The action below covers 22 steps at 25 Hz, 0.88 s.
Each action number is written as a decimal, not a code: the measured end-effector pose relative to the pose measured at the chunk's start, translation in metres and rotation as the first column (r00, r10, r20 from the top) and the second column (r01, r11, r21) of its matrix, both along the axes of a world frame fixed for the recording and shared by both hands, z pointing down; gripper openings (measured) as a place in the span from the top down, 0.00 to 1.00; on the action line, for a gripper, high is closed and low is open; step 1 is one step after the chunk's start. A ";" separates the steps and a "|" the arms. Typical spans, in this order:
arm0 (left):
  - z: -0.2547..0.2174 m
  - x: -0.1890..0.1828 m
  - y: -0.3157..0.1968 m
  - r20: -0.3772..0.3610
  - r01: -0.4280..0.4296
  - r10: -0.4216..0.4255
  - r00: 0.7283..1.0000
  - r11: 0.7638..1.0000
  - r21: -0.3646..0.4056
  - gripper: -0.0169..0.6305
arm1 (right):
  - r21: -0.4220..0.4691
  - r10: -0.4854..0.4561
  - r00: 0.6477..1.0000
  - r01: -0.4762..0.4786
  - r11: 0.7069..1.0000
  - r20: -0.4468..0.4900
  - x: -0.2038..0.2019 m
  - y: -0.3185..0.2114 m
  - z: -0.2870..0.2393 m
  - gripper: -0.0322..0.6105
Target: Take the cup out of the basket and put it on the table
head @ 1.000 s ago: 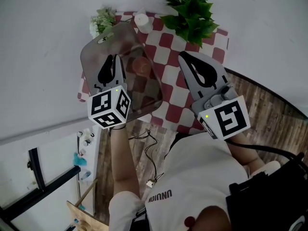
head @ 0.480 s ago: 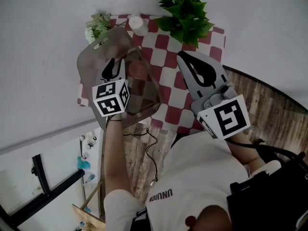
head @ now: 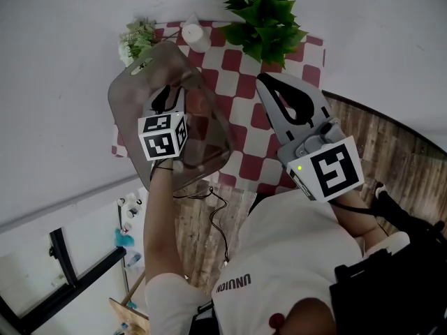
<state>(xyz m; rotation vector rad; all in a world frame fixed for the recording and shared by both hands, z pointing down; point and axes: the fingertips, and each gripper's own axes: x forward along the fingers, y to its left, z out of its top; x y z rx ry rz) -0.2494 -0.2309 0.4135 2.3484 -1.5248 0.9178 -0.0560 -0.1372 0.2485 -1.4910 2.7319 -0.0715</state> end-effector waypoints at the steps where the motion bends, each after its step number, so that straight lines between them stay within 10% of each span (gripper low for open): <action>1: 0.003 0.000 0.000 0.002 -0.002 0.002 1.000 1.000 -0.008 0.78 | -0.002 -0.001 1.000 0.001 1.000 -0.002 0.000 0.000 0.000 0.92; 22: 0.072 -0.016 -0.004 0.005 0.025 -0.024 1.000 0.981 -0.194 0.78 | -0.016 0.005 1.000 -0.005 1.000 -0.014 -0.001 -0.002 0.005 0.92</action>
